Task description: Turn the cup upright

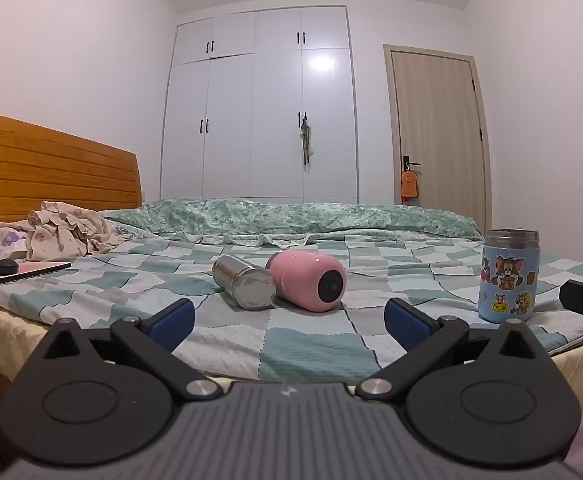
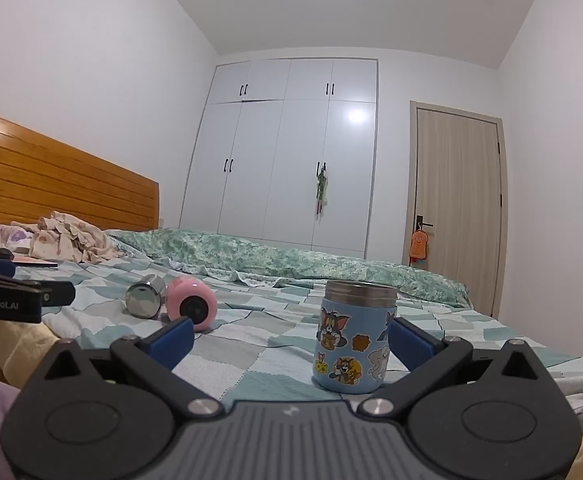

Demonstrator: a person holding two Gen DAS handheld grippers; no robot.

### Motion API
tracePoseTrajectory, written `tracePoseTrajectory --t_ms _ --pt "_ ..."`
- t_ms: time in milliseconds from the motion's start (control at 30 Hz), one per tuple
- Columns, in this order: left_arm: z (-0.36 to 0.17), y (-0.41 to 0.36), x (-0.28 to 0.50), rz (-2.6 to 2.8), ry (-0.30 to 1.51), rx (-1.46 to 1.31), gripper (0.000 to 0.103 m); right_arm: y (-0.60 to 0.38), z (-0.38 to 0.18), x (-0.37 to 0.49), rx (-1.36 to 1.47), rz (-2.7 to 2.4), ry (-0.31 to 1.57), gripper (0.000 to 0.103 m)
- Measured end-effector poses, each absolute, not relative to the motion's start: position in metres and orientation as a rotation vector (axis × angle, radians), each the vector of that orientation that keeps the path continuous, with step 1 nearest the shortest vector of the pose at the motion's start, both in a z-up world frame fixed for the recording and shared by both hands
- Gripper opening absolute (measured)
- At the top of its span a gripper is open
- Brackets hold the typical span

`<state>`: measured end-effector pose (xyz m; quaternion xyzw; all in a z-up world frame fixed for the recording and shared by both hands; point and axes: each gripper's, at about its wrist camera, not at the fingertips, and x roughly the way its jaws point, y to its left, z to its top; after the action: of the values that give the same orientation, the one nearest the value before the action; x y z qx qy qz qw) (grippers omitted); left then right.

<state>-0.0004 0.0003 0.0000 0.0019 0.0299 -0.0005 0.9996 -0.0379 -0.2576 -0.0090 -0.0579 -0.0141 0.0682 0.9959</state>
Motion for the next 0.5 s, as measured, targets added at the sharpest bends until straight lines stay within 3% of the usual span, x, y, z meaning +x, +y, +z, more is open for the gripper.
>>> tracePoseTrajectory --t_ms 500 --pt "-0.001 -0.001 -0.001 -0.004 0.06 0.011 0.103 -0.257 -0.009 -0.038 -0.119 0.136 -0.03 0.103"
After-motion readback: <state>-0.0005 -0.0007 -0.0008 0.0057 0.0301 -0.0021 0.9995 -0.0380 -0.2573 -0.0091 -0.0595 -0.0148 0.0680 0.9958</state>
